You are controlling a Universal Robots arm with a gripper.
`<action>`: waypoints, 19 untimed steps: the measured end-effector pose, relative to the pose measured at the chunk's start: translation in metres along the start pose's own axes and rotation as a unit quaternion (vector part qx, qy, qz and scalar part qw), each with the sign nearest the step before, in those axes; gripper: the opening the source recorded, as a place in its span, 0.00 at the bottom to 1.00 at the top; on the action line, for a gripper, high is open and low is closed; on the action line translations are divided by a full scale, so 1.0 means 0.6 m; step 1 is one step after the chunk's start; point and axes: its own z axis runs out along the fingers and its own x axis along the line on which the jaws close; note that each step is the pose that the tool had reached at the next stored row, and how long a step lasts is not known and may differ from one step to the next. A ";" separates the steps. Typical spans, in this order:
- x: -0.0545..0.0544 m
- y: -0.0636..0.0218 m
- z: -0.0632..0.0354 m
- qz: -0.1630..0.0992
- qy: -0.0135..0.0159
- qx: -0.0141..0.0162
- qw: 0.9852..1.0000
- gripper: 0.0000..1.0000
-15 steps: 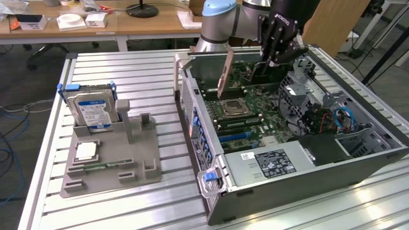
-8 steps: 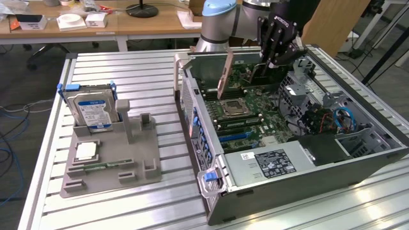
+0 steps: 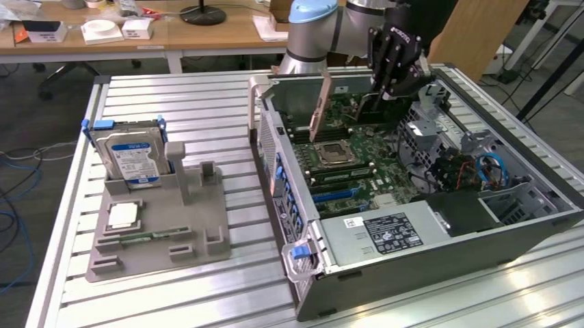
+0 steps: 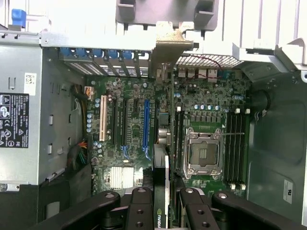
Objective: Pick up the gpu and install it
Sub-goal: 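Insert the gpu into the slot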
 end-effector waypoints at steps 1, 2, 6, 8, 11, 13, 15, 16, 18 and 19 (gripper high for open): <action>0.000 0.000 0.001 0.000 0.000 0.000 1.000 0.26; 0.000 0.000 0.003 0.001 0.000 0.001 1.000 0.26; 0.000 0.000 0.007 0.002 0.000 0.003 1.000 0.26; 0.000 0.000 0.009 0.002 0.000 0.004 1.000 0.26; 0.000 0.000 0.013 0.002 0.000 0.006 1.000 0.26; 0.000 -0.001 0.015 0.001 0.000 0.008 1.000 0.26; 0.000 -0.001 0.018 0.001 0.000 0.009 1.000 0.26; 0.000 -0.001 0.019 0.001 0.000 0.010 1.000 0.26; 0.000 -0.001 0.021 0.001 0.000 0.011 1.000 0.26; 0.001 -0.001 0.022 0.001 0.000 0.012 1.000 0.26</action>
